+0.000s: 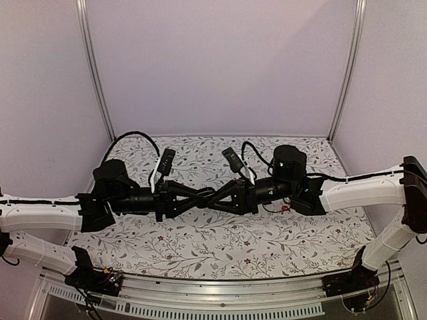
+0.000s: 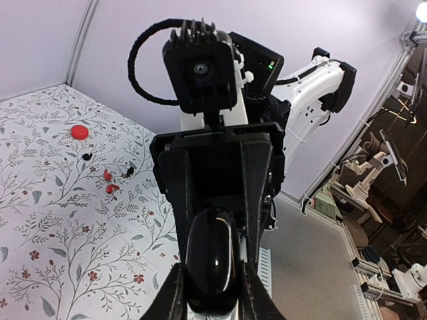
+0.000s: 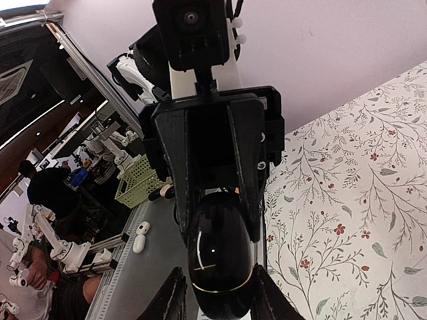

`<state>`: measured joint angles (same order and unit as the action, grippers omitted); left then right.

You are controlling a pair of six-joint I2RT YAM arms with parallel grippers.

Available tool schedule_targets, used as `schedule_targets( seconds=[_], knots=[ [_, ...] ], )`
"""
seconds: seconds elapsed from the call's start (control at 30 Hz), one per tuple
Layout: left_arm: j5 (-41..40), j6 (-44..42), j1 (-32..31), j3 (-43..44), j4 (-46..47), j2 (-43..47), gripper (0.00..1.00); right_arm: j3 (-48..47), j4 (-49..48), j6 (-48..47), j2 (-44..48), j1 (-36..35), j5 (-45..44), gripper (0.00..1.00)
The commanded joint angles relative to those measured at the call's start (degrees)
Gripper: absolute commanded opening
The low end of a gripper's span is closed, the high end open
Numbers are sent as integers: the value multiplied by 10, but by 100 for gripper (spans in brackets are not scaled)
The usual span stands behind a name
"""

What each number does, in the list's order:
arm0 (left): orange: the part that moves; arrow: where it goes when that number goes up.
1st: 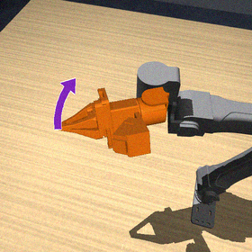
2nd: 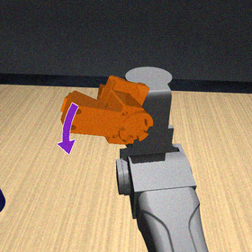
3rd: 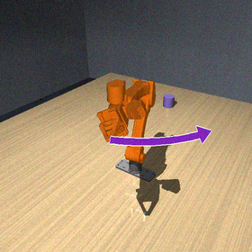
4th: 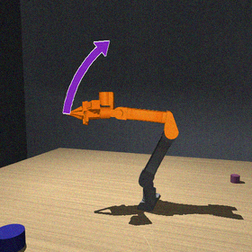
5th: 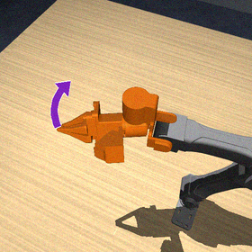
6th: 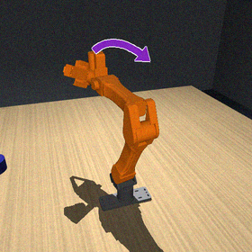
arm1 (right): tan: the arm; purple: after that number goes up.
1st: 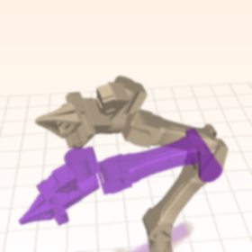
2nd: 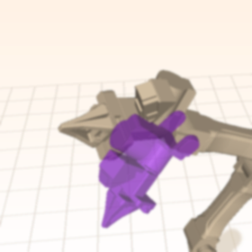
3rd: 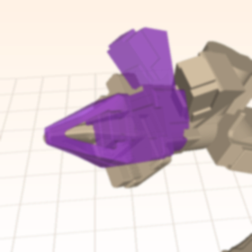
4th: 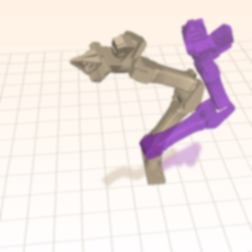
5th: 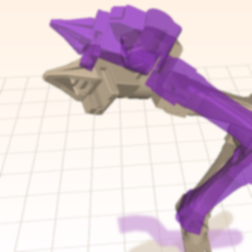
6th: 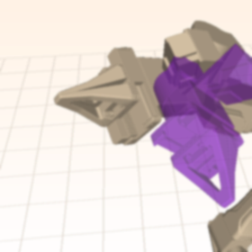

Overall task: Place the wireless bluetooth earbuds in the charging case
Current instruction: Pass from the left arm to the right

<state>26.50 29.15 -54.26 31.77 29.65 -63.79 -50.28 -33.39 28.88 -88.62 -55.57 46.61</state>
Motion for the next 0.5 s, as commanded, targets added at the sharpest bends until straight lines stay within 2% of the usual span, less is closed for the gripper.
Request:
schedule_targets(
  seconds=[0.0,0.27,0.47],
  knots=[
    [-5,1,-7,6,6,-6,5,-16,-5,-6,-6,-4,-5,30],
    [-6,2,-7,5,-3,-9,6,-17,0,-6,-5,-5,-7,31],
    [-13,3,-7,2,-5,-7,6,-18,2,-8,-6,-5,-6,26]
  ],
)
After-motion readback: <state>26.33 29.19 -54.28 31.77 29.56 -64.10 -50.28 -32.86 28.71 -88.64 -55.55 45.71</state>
